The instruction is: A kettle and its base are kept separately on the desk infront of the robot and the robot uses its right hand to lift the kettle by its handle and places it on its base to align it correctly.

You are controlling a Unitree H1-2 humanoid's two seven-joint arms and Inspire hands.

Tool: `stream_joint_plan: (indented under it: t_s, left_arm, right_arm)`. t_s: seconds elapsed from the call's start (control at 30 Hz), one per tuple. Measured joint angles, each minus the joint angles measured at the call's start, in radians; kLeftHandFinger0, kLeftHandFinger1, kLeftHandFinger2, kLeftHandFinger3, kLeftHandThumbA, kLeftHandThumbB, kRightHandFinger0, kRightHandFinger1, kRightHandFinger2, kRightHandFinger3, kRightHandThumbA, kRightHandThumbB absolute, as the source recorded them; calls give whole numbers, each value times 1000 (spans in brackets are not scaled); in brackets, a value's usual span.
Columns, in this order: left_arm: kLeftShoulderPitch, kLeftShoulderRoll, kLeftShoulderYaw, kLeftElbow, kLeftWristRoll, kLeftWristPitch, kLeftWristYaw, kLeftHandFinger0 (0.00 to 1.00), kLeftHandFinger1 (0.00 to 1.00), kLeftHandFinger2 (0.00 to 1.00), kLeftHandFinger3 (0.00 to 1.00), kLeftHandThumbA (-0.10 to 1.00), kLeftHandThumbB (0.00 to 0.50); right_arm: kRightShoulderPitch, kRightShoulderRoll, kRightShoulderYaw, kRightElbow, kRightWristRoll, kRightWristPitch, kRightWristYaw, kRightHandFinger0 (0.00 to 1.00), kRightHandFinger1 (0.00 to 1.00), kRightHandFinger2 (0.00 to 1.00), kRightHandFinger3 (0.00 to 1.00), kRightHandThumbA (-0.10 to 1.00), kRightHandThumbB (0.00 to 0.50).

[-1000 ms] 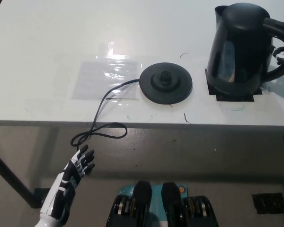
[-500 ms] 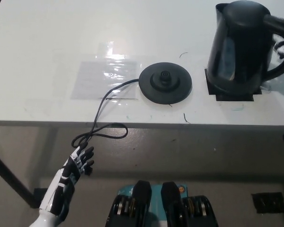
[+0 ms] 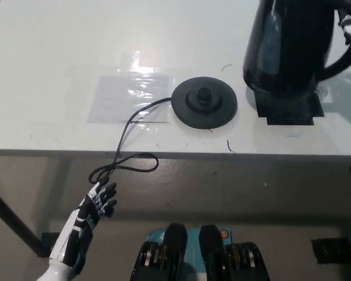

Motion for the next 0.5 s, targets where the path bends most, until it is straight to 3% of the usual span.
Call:
stream_joint_plan:
  t_s: [0.27, 0.4, 0.5]
  left_arm:
    - [-5, 5, 0, 0, 0, 0, 0, 1000, 1000, 1000, 1000, 1000, 73]
    - [-10, 8, 0, 0, 1, 0, 0, 1000, 1000, 1000, 1000, 1000, 60]
    - [-14, 9, 0, 0, 1, 0, 0, 1000, 1000, 1000, 1000, 1000, 73]
  right_arm:
    - [-12, 23, -20, -115, 22, 43, -17, 0, 302, 746, 758, -100, 104]
    - [-14, 27, -7, -105, 12, 43, -26, 0, 388, 809, 867, -100, 125]
    - [-26, 32, 15, -60, -6, 33, -30, 8, 419, 834, 872, -100, 140]
